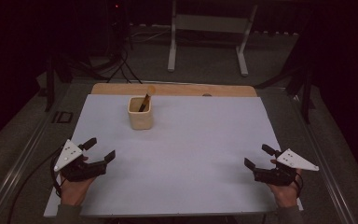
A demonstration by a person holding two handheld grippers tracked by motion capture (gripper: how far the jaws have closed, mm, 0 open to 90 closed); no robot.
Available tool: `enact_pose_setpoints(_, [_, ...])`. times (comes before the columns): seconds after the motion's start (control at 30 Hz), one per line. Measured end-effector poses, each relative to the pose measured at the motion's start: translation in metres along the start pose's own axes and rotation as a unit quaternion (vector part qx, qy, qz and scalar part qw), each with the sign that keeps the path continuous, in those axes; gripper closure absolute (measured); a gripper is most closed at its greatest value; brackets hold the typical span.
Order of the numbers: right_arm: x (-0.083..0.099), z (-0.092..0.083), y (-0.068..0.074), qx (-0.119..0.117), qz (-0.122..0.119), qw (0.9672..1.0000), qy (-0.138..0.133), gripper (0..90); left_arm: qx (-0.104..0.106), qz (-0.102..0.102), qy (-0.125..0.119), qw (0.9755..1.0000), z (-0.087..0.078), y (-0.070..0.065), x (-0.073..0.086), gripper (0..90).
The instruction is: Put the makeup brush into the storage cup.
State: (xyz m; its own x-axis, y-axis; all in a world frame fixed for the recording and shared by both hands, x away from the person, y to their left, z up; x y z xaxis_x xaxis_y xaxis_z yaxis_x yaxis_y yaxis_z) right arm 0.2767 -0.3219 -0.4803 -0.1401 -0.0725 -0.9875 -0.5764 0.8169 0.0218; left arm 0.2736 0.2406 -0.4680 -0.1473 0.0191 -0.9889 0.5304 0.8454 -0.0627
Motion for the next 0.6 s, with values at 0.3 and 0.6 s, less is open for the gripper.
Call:
enact_pose_setpoints(0.3, [-0.0031,-0.0061,0.0049,-0.005,-0.007,0.9999,-0.012,9.3,-0.011,-0.006,-0.004,0.9999,-0.0076,0.0069,0.0011,15.8])
enact_pose_setpoints(0.6, [-0.0010,-0.0067,0.0049,-0.002,-0.007,0.9999,-0.014,9.3,-0.020,-0.002,0.001,0.9998,-0.0074,0.0094,0.0044,15.8])
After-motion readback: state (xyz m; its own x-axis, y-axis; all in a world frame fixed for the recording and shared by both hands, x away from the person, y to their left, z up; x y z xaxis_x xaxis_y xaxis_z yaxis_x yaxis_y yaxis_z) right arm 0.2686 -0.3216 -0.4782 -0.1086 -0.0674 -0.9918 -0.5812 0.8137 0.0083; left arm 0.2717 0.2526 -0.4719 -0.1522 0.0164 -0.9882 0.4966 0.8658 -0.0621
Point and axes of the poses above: each handheld gripper's, and its own axes: z roughly forward along the jaws, x roughly out of its underside, y roughly to its left, the point moved 3 cm from there along z, roughly forward along the jaws, and after that the axes turned 10 degrees about -y, right-handed, at the moved point
